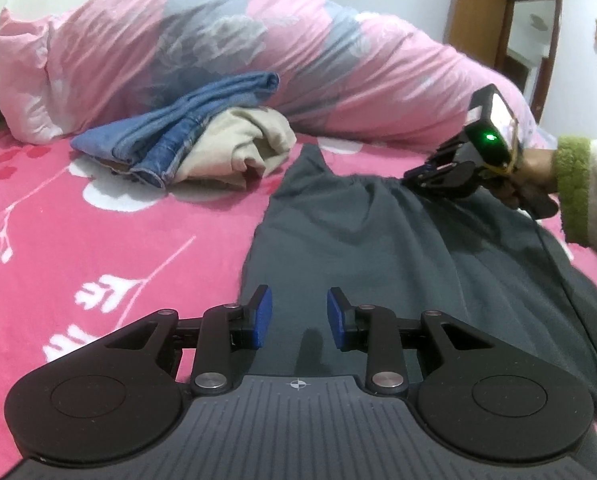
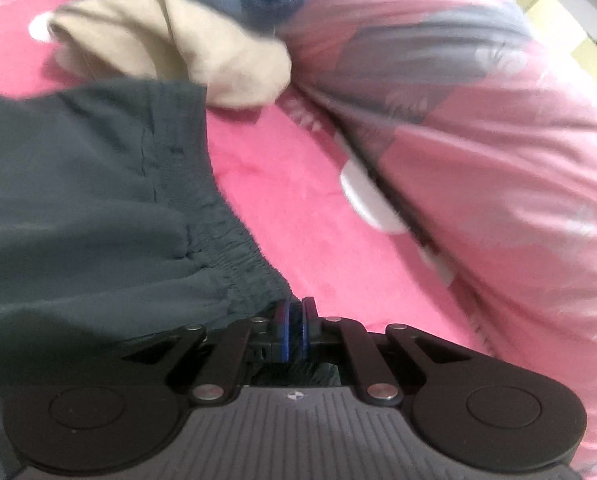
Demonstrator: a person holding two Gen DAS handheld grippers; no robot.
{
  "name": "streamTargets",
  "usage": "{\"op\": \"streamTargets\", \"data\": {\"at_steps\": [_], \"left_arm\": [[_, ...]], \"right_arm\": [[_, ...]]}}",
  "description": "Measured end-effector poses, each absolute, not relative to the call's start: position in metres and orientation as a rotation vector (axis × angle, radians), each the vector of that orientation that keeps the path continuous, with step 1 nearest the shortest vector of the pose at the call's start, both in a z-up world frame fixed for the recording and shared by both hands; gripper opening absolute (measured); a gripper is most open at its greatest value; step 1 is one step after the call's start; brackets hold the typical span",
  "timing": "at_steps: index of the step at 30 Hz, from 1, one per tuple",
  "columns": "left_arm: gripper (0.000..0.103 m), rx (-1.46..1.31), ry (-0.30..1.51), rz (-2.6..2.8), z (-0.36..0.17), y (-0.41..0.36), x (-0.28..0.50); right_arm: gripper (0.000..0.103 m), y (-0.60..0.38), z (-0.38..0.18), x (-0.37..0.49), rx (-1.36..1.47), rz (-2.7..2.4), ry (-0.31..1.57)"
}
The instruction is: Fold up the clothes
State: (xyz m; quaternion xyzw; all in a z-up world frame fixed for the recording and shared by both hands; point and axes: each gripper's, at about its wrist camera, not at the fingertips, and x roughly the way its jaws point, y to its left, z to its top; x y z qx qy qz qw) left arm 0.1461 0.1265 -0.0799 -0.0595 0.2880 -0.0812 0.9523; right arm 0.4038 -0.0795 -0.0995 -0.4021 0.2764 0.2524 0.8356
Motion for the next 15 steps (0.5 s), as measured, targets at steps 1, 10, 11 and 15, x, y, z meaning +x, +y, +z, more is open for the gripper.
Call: {"op": "streamTargets", "data": {"at_steps": [1, 10, 11, 15], "left_arm": [[0.03, -0.112, 0.596, -0.163, -0.081, 0.125, 0.147], [0.03, -0.09, 0.629, -0.152, -0.087, 0.124, 0.146], [0.03, -0.086, 0.628, -0.151, -0.087, 0.124, 0.146], [0.03, -0.07, 0.629, -0.146, -0.087, 0.123, 0.147]], "right_arm": [[0.006, -0.081, -0.1, 0.405, -0.818, 0.525, 0.58], [0.012, -0.183, -0.032, 0.411, -0.154, 0.378, 0.529], [0.012, -0.194, -0.029, 0.408, -0.122, 0.369, 0.538], [0.012, -0.207, -0.048, 0.403, -0.159, 0.382, 0.644]]}}
